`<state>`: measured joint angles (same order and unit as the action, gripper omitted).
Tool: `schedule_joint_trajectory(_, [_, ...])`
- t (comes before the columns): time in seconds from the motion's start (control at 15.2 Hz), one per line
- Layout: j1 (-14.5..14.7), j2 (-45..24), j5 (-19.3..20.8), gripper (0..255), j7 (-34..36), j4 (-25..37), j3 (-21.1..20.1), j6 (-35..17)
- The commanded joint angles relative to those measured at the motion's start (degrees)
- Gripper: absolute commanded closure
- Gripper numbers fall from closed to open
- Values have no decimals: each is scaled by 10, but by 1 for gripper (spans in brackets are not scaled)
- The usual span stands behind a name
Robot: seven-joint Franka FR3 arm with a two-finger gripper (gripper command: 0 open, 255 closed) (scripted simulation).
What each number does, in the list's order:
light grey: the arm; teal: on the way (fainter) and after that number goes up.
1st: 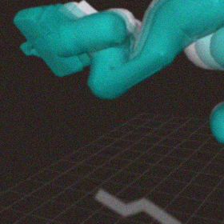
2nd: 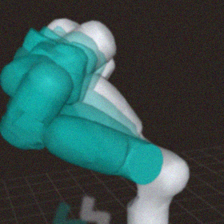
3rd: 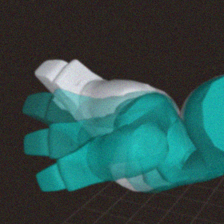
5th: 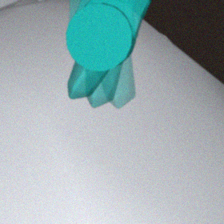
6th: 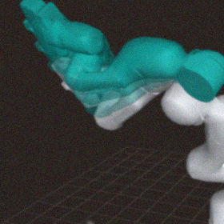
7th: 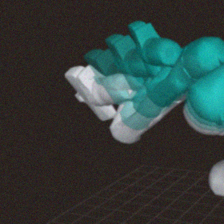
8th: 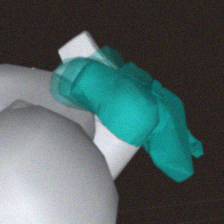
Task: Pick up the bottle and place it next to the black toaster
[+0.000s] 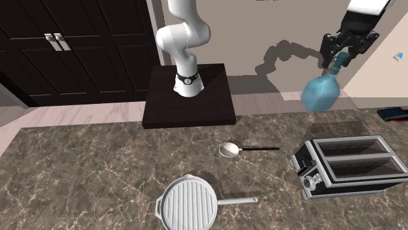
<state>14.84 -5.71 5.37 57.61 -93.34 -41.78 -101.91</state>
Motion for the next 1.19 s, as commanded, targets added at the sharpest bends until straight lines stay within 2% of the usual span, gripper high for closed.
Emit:
schedule_joint_trajectory(0.0, [-2,3,-2,255,-2,-18,1,-16])
schedule_joint_trajectory(1.12, [-3,-10,12,255,10,-136,4,-144])
